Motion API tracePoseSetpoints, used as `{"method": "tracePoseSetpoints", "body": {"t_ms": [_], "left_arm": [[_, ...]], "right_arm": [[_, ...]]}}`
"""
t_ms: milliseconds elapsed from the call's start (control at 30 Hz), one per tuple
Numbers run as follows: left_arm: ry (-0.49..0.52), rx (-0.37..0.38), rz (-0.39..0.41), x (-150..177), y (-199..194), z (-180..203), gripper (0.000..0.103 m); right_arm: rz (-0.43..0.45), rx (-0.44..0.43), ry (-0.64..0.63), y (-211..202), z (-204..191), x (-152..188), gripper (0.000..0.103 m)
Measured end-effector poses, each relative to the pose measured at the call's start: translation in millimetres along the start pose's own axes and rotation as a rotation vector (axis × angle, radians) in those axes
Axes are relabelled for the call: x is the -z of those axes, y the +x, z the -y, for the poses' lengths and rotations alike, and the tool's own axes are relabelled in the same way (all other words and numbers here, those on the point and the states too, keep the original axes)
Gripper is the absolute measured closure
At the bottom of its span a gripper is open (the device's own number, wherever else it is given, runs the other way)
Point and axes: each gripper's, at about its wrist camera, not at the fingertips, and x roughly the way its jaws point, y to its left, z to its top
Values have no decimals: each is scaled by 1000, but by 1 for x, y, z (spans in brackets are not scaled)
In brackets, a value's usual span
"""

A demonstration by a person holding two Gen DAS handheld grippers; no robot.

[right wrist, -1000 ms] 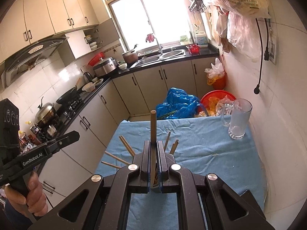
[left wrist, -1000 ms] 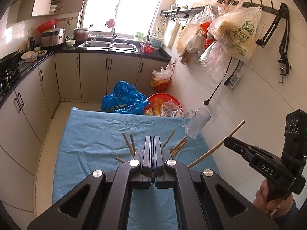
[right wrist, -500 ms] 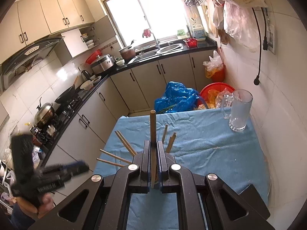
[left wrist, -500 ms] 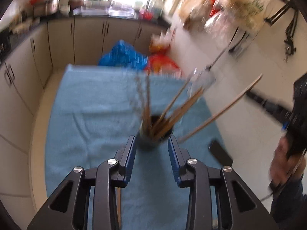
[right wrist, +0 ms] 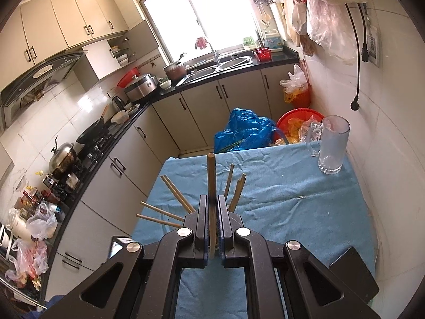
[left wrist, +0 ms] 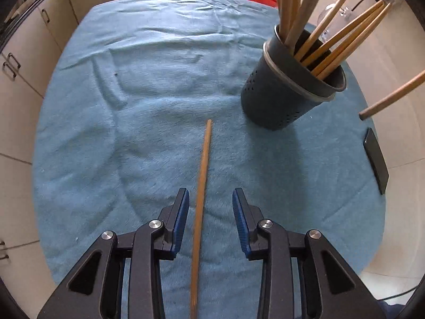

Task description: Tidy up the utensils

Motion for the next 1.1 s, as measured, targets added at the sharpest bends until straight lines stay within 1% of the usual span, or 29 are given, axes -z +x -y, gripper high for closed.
{"method": "tracePoseSetpoints", "body": {"t_ms": [33, 67, 100, 133, 167, 200, 267, 300, 467, 500, 567, 633, 700, 767, 800, 867, 900, 967, 1033, 1067, 1100], "left_arm": [[5, -8, -6, -2, 3, 2, 73], [7, -24, -16, -3, 8, 3, 79], [6, -28, -32, -8, 14, 4, 88], [4, -27, -48, -8, 20, 5, 91], [13, -57, -20, -9, 20, 6, 91], [11, -66, -19, -10, 21, 6, 92], [-18, -51, -23, -10, 25, 1, 100], [-29, -43, -4, -9, 23, -1, 103], [-50, 16, 76, 0, 1, -10, 103], [-52, 18, 91, 2, -4, -11, 103], [-55, 41, 140, 5, -21, -12, 103], [-52, 48, 158, 5, -29, -10, 103], [-59, 41, 139, 4, -28, -14, 103], [-55, 40, 97, 4, -22, -16, 102], [-56, 42, 74, 4, -17, -15, 89], [-41, 42, 59, 1, -10, -12, 71], [-35, 31, 58, 0, -8, -10, 71], [-31, 18, 24, -2, 5, -6, 71], [-29, 0, 8, -5, 14, -3, 71], [-25, -13, -5, -7, 20, -1, 75], [-22, -18, -20, -9, 27, 0, 84]], "right_arm": [[0, 2, 2, 0, 0, 1, 97], [0, 5, 5, -1, 0, 1, 97], [0, 8, 7, -1, 1, 2, 97], [1, 10, 9, -2, 1, 2, 97], [2, 11, 12, -2, 4, 1, 97], [2, 13, 14, -2, 4, 1, 97], [3, 15, 19, -3, 5, 1, 97], [2, 14, 22, -2, 5, 1, 97], [-2, 6, 27, -1, 5, 3, 97], [-4, 5, 27, 0, 4, 4, 97], [-8, 0, 28, 1, 4, 4, 97], [-13, -3, 27, 4, 3, 4, 97], [-20, -8, 28, 6, 3, 5, 97], [-23, -13, 26, 8, 1, 5, 97], [-23, -15, 25, 8, 1, 5, 97], [-28, -20, 21, 10, 1, 5, 97], [-30, -22, 19, 10, 1, 6, 97], [-30, -24, 19, 9, 1, 7, 97], [-31, -22, 21, 8, 1, 8, 97], [-29, -19, 24, 8, 1, 8, 97], [-28, -18, 26, 6, 2, 8, 97]]}}
